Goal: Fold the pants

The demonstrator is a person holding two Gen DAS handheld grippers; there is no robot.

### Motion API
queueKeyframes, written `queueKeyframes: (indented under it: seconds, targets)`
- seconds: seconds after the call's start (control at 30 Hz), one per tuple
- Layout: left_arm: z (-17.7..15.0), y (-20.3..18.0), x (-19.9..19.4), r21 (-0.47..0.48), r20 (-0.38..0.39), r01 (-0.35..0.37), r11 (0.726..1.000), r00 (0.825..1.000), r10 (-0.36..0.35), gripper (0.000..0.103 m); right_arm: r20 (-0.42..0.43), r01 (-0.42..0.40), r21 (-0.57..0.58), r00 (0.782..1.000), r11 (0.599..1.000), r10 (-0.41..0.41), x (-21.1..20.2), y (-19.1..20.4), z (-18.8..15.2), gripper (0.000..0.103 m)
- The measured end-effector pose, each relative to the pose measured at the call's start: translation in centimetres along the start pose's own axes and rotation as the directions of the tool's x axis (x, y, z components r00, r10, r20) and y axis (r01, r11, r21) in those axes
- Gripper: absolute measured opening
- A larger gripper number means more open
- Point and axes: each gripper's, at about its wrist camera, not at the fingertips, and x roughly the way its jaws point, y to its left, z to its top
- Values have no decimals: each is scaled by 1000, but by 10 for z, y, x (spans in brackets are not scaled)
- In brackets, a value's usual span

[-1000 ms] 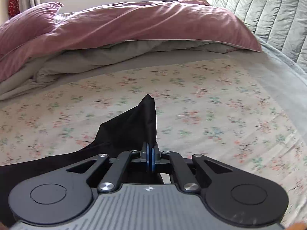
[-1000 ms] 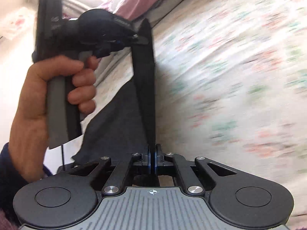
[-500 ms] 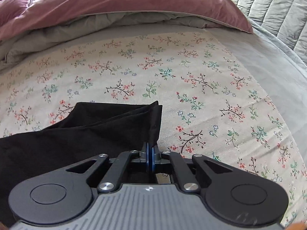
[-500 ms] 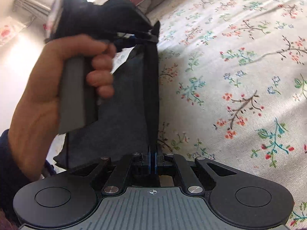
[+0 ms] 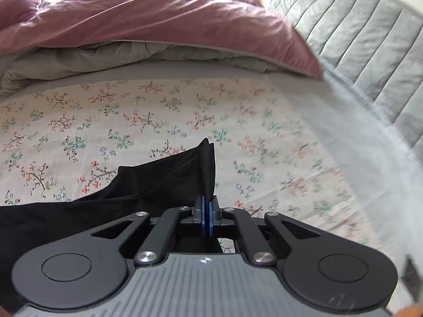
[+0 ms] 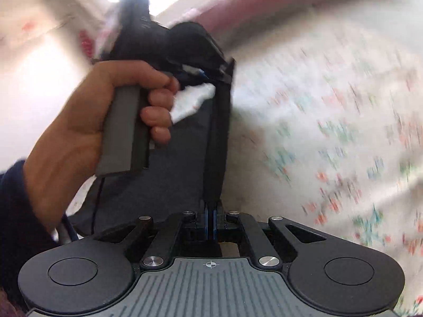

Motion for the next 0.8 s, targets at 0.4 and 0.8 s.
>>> queueKeyframes:
  seconds: [0.4,0.8]
  targets:
    - [2,107,-76,-128,94,115,985,990,-103,25,165,2,-254,985,967,41,-15,73,-7,3]
    - [0,128,-88,-165,115,118,979,988,-100,26,200,4,-334,977,942,67,-9,103,3,3]
